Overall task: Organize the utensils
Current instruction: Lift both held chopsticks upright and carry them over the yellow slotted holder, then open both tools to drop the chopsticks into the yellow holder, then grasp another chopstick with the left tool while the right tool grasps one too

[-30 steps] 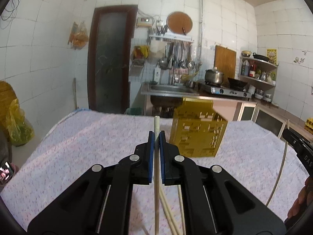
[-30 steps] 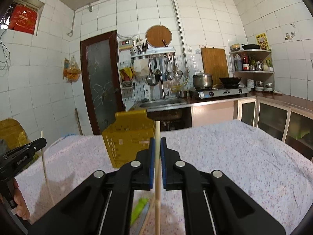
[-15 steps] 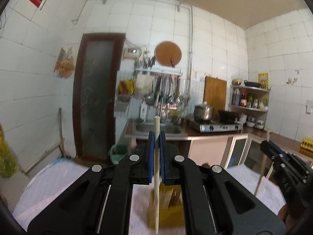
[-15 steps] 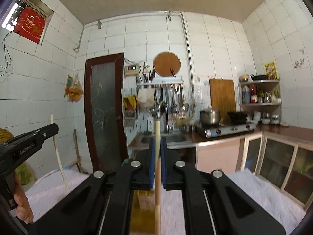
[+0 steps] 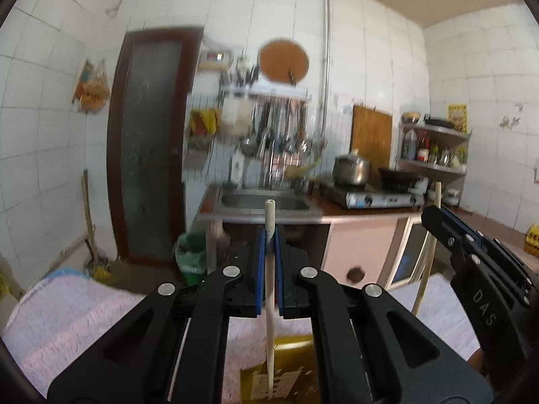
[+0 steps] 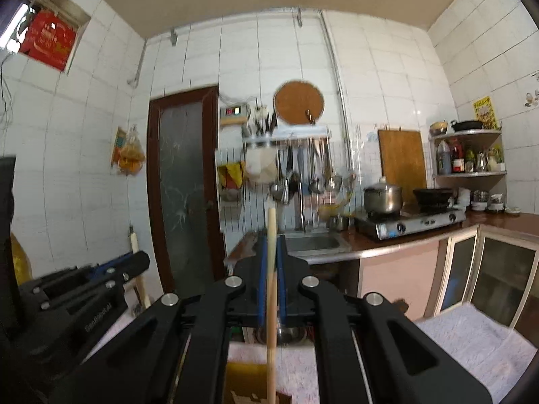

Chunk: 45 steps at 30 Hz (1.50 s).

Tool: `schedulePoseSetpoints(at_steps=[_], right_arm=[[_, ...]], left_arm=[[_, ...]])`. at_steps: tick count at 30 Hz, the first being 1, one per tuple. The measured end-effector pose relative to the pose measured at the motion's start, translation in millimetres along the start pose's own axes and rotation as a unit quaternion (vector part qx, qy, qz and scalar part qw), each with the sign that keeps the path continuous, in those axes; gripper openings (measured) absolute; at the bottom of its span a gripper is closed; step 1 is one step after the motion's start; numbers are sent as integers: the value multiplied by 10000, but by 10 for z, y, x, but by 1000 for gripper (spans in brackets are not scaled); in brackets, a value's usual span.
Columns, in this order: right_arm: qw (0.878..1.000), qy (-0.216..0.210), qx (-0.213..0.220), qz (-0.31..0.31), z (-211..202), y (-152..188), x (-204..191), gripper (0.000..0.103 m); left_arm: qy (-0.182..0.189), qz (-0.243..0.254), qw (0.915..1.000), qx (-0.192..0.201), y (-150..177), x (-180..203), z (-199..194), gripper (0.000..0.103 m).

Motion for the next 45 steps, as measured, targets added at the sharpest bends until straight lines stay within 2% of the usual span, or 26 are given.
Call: schedulePoseSetpoints(at_steps=[3,6,7,8,9,10,11,13,16,19,21,25,29,31,34,37,42,45], right_arm=[[9996,-9,-293,-29,109,286,38,6],[9984,-30,-570,40,127,439,90,7],[9980,25,-635,40,87,451,121,11],[9975,64,-700,23,66,449,150,21],[9970,103,-765,21,36,436,172,52],[9967,142,-794,68,-50,408,216,65],[9968,175,-779,97,-122,400,246,67],[9958,339,-839,122,-341,362,335,67],[9934,413,-1046,231,-606,392,420,68],[9898,533,-1314,163,-918,564,445,69],[9865,546,-1539,78,-1029,735,416,70],[9733,540,-2231,-12,-1199,1338,332,70],[9562,596,-2863,148,-1245,1912,339,70],[9455,599,-3193,207,-1230,2172,341,70],[9340,647,-3508,198,-1189,2428,343,70],[9244,707,-3733,331,-1132,2559,369,69],[9186,761,-3871,221,-1109,2658,330,62],[9173,707,-3911,251,-1100,2685,300,62]], left_arm=[[-25,-46,9997,-247,203,-94,106,4],[-40,-100,9993,-356,263,-175,42,5],[-46,-89,9992,-378,262,-195,-16,10],[-74,-62,9992,-384,250,-217,-94,28],[-101,-47,9993,-369,238,-230,-171,42],[-191,-35,9994,-297,207,-269,-294,67],[-268,-10,9994,-228,185,-291,-390,81],[-392,64,9991,-166,178,-359,-630,89],[-435,76,9980,-447,284,-476,-901,98],[-456,51,9961,-747,478,-587,-1107,98],[-611,-71,9932,-985,692,-707,-1226,98],[-767,-100,9878,-1348,1123,-853,-1354,98],[-888,-245,9775,-1897,1617,-992,-1313,98],[-1061,-337,9711,-2113,1869,-1091,-1249,98],[-1147,-353,9609,-2496,2209,-1152,-1108,98],[-1119,-245,9478,-2976,2470,-1169,-990,98],[-1061,-194,9437,-3127,2587,-1152,-934,98],[-1115,-89,9386,-3264,2681,-1127,-863,98]])
Point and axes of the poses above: each gripper's, at about its wrist camera, not at the fingertips, and z roughly the way its jaws point, x to its right, y to its underside, the point moved 9 cm from there along z, roughly the way its jaws point, and after that the axes turned 5 degrees about -x, right-handed, at the moved point
